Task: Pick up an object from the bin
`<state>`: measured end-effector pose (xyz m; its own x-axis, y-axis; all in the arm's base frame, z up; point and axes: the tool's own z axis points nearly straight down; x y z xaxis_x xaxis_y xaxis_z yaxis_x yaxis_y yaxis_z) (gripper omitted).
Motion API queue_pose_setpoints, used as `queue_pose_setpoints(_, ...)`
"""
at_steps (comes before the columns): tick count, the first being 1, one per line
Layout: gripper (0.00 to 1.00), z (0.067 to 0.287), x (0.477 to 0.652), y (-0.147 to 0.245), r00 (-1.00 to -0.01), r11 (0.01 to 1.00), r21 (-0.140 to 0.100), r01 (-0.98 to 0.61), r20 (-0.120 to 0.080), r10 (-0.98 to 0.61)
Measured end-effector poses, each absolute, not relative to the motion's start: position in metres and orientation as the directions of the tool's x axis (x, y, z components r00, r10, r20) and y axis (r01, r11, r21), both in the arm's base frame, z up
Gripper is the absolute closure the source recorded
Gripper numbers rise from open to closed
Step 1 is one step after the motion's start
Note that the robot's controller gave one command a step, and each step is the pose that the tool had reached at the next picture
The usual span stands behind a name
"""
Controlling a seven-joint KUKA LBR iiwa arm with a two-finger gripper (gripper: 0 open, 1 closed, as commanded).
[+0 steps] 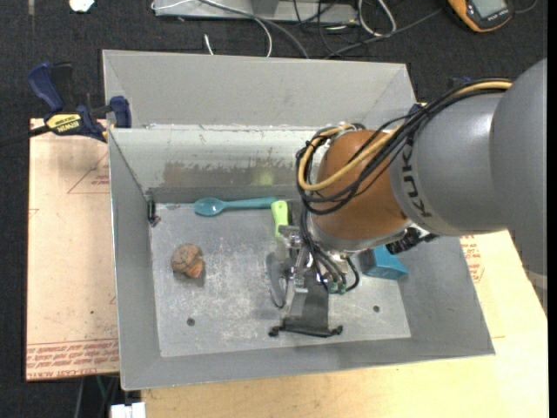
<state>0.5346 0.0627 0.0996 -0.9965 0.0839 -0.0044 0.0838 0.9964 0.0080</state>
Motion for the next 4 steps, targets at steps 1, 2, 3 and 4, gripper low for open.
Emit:
queue_pose_setpoints(1,0.00,0.100,0.548,0.040,-0.997,0.997,0.008,0.076,-0.006,0.076)
queue_pose_setpoints(2,0.00,0.096,0.540,0.032,-0.987,0.987,0.006,-0.163,-0.009,-0.163)
queue_pose_setpoints(3,0.00,0.097,0.527,0.018,-0.999,0.999,0.009,0.040,-0.007,0.040)
queue_pose_setpoints(4,0.00,0.093,0.522,0.002,-1.000,1.000,0.010,0.000,-0.008,0.000)
